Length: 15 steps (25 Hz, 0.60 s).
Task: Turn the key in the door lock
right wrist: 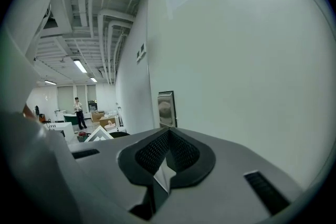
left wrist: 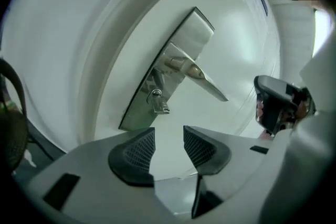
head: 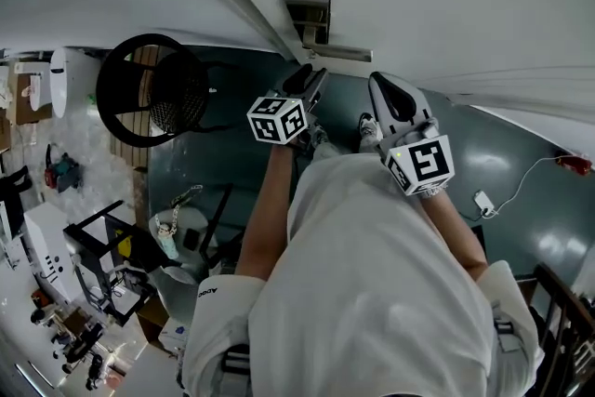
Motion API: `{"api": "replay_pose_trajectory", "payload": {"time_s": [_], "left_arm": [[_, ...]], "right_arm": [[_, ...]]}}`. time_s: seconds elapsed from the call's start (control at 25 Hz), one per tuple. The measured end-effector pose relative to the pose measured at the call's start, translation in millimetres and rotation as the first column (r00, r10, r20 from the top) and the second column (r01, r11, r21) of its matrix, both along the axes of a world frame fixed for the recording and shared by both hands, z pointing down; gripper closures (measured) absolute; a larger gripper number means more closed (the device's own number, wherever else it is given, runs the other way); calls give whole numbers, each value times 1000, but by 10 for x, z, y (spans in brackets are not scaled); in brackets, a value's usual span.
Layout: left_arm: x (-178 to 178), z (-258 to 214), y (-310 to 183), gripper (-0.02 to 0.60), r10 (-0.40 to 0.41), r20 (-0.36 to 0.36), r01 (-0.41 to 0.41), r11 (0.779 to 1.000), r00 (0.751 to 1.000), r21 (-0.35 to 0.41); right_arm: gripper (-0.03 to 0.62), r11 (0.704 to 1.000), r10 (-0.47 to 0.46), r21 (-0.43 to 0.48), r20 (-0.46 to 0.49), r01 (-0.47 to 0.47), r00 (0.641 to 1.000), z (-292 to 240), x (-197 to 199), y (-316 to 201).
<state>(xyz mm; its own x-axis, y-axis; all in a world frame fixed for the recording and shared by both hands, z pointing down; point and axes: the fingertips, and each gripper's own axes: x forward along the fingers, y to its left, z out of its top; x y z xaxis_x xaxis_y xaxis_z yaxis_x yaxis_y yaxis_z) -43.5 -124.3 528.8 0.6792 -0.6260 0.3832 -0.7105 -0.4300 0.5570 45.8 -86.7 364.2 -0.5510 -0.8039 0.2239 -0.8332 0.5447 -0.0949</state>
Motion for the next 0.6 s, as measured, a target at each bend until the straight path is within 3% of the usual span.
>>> {"api": "replay_pose_trajectory", "payload": {"time_s": [0.08,0.12,0.2,0.32,0.36,0.52,0.6], "left_arm": [[-40,16,-18,410,-49,156,46,999,987,24],[-72,15,-34,410,-77,244,68,997,967,46],[-119,-16,-52,410,-126,400,94,991,908,99],[-105,-49,-71,411,-158,563,84,984,811,156],[-106,-55,-89,411,-171,620,77,981,766,175],[-52,-153,-210,411,-223,816,1,965,533,263],[17,-169,-283,411,-234,857,-36,959,459,281]], "right_arm": [[602,1000,-23,2,6,23,1000,-3,28,10],[602,1000,-30,0,10,30,1000,0,50,14],[602,999,-42,-4,15,42,999,5,102,25],[602,998,-61,-5,17,61,998,-3,173,34],[602,998,-67,-6,18,67,998,-2,194,34],[602,996,-87,-11,24,87,996,28,280,35],[602,996,-90,-14,27,90,996,43,332,32]]}}
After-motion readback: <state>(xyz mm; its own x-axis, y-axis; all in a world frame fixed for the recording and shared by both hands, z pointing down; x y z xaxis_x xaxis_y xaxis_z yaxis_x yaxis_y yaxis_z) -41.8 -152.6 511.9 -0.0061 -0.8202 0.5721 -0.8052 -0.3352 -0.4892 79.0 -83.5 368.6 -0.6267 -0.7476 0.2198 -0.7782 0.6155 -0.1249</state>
